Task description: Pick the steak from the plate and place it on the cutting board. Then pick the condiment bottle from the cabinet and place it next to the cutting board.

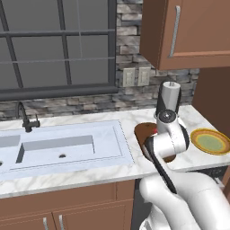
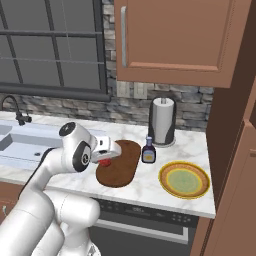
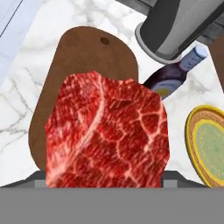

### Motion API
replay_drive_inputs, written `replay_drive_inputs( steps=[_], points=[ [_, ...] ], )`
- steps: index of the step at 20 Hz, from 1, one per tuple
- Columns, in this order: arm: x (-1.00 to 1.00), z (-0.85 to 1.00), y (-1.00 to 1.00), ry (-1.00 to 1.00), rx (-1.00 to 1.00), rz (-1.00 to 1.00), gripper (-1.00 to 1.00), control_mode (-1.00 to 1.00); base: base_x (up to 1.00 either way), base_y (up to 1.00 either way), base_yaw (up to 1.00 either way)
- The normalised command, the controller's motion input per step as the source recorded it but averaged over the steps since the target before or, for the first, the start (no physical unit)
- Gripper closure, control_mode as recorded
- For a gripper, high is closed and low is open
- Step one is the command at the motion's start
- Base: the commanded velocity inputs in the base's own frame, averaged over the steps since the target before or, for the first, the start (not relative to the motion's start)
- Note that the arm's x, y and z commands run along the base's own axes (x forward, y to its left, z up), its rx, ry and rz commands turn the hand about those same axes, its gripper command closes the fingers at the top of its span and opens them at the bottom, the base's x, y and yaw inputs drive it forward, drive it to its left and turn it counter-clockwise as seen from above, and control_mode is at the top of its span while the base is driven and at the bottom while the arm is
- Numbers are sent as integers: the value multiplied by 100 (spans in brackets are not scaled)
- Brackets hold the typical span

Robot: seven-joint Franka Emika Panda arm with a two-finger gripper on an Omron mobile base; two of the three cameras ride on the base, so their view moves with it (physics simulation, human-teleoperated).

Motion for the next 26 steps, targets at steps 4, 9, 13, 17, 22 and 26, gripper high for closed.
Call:
replay_drive_inputs(
  steps=[4, 9, 13, 17, 22, 26],
  points=[
    [7, -30, -4, 0, 3, -2, 100, -100, 0, 0, 0],
    [6, -32, -5, 0, 5, -1, 100, -100, 0, 0, 0],
    [4, -33, -5, 0, 5, -1, 100, -100, 0, 0, 0],
    [1, -33, -7, 0, 3, -1, 100, -100, 0, 0, 0],
    [0, -27, -2, 0, 3, 0, 100, -100, 0, 0, 0],
    [0, -25, 0, -1, 2, 0, 100, -100, 0, 0, 0]
  ],
)
